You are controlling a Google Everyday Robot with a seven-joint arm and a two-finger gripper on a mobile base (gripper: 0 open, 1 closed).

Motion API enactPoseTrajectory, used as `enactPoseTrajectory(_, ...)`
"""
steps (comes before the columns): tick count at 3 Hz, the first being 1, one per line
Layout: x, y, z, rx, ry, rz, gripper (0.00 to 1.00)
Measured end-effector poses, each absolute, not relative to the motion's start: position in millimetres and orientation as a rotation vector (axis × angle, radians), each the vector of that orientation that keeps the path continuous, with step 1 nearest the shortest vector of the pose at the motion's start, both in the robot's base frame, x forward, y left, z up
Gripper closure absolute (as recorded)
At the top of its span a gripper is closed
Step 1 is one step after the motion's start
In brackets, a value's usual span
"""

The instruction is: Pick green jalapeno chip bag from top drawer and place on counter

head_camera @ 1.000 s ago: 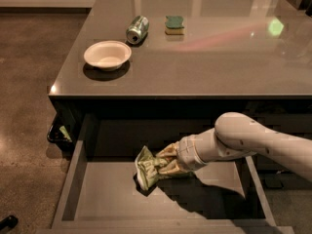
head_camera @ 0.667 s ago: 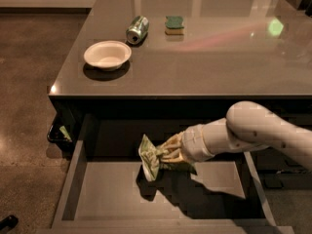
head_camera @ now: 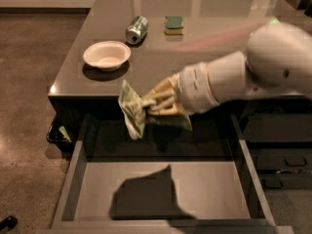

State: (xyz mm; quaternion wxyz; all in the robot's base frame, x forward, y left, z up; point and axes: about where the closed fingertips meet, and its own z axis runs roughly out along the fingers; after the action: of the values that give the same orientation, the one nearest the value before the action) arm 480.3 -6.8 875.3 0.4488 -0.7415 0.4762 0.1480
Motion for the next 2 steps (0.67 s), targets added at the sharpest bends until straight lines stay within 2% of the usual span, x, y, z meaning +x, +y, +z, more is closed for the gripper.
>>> enactPoseTrajectory(2,484.5,-6.5,894.6,-1.828,1.154,0.336,1.00)
